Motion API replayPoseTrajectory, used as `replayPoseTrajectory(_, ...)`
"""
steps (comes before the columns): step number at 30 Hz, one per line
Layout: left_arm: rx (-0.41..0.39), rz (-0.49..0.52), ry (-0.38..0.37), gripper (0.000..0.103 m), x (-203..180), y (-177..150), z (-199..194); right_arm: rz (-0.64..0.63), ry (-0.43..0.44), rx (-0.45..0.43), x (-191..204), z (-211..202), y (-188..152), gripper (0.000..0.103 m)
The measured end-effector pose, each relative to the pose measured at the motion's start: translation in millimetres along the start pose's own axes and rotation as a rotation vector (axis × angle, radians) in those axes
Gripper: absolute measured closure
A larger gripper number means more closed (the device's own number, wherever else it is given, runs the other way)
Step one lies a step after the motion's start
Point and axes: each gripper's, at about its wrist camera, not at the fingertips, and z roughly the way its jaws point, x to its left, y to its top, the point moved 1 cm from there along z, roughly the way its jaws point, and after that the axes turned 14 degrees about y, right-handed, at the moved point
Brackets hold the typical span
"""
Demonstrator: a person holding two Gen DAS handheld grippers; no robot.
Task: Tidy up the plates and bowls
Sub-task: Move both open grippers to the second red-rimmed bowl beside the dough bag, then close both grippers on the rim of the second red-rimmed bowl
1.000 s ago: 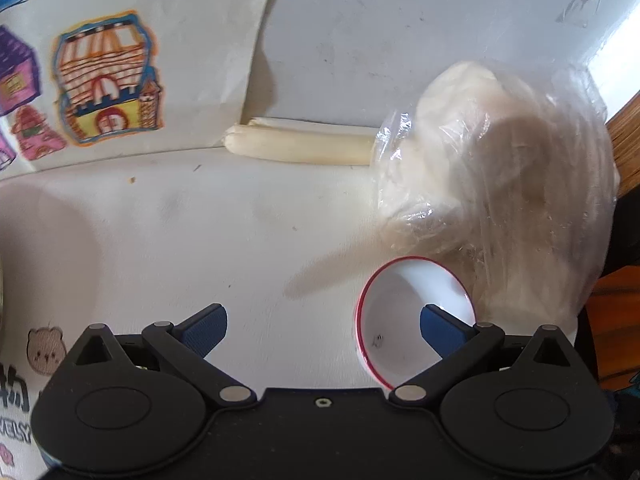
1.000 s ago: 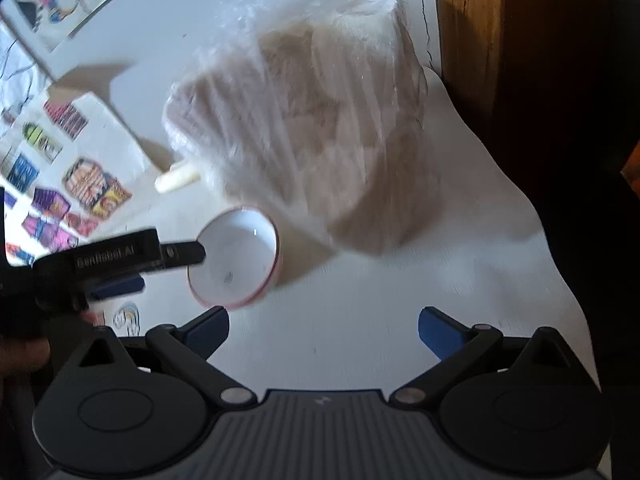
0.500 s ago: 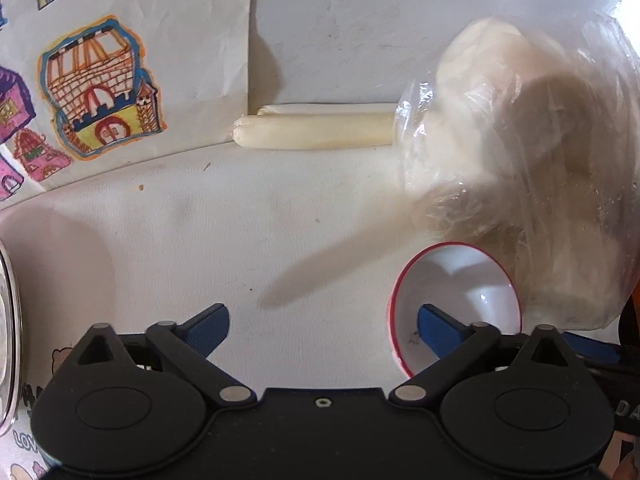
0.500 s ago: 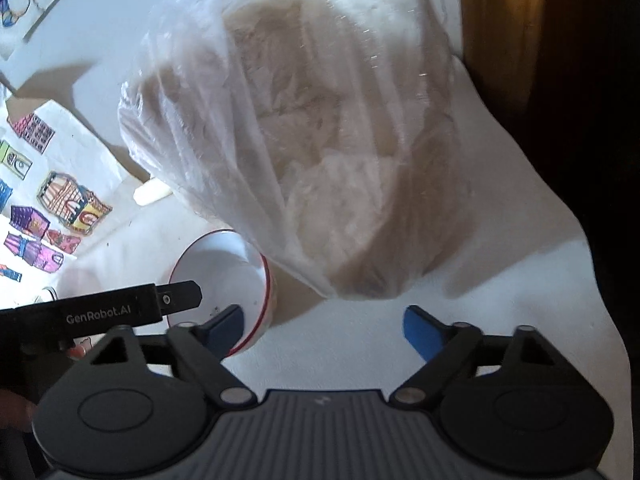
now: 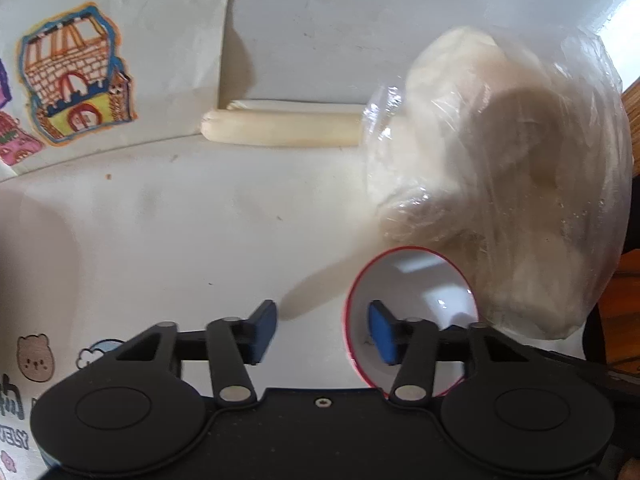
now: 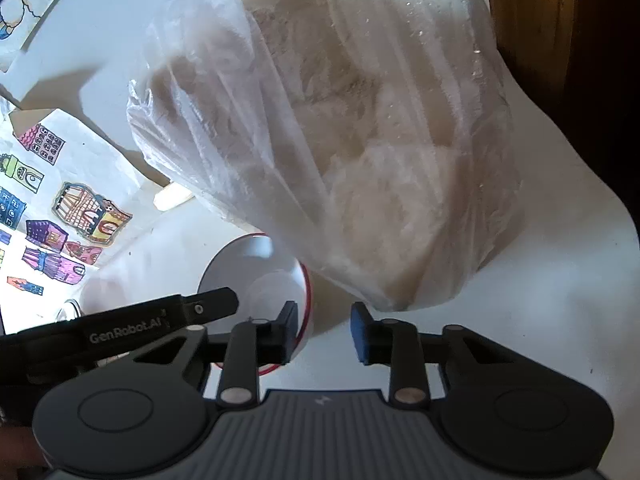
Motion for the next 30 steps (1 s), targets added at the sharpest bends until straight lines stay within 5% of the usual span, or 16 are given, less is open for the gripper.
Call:
replayPoseTrajectory(7,0.023,0.022,-0.033,0.093,-12.3,0.2,4.4,-0.01,0.002,-0.005,11.4,4.1,-3.4,0.084)
replayPoseTrajectory(30,0.011,0.049,-0.146,0.097,-4.8,-41.8,-38.9,-0.052,0.021,0.036,27.2,-45.3,-43.1,0.093)
